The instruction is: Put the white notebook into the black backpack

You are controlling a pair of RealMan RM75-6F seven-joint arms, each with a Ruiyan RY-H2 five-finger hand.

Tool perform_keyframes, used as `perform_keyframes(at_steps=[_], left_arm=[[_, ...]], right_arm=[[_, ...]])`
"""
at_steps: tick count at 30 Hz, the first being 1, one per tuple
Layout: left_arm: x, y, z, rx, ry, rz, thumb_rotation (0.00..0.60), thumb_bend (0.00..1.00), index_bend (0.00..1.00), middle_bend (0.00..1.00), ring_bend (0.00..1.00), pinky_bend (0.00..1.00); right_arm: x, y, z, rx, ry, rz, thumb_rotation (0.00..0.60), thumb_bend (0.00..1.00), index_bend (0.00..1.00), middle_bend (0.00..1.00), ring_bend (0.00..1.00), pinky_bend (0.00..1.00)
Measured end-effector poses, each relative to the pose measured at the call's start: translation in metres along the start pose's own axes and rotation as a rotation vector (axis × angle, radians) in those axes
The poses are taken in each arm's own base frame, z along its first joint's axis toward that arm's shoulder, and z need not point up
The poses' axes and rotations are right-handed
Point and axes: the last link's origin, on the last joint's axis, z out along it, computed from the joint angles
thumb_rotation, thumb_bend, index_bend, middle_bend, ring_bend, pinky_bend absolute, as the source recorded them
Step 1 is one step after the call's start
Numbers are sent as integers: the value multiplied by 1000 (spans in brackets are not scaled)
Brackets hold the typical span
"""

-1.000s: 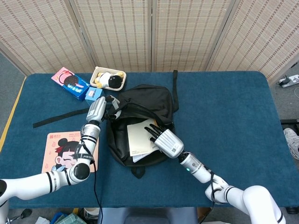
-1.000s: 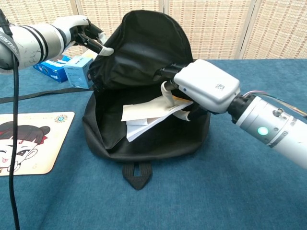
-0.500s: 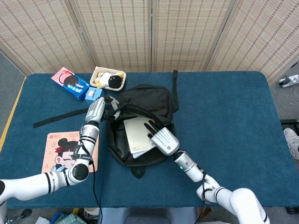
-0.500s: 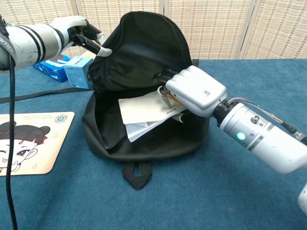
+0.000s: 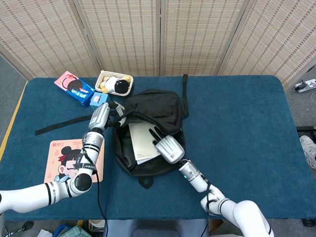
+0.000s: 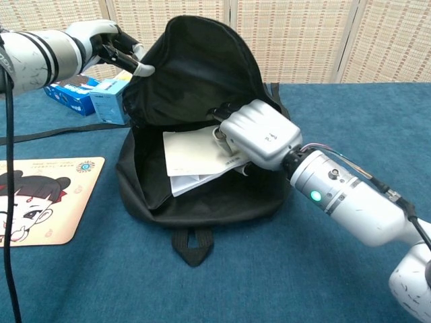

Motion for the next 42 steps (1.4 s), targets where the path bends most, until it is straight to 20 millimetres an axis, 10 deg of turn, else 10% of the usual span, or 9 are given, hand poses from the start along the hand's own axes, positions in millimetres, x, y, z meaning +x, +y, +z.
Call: perform_keyframes(at_steps=[9, 22, 33, 42], left_arm=[[2, 1, -1, 7, -4, -18, 600, 397, 815, 372, 283, 100], [3, -1, -1, 11, -2, 6, 600, 397, 815, 372, 283, 100], [-6, -5, -6, -19, 0, 101, 600, 395, 800, 372, 280, 100], [-12, 1, -18, -79, -34, 119, 600, 383, 225, 191, 109, 99]], right_arm=[[1, 5, 0, -25, -4, 39, 600, 5, 490, 128, 117, 271], [25, 19, -19, -22, -3, 187, 600, 0, 342, 97, 57, 193], [76, 55, -76, -4, -15, 254, 600, 0, 342, 100, 57, 192], [119, 84, -126, -17, 28, 226, 600, 0, 342, 116, 57, 192]])
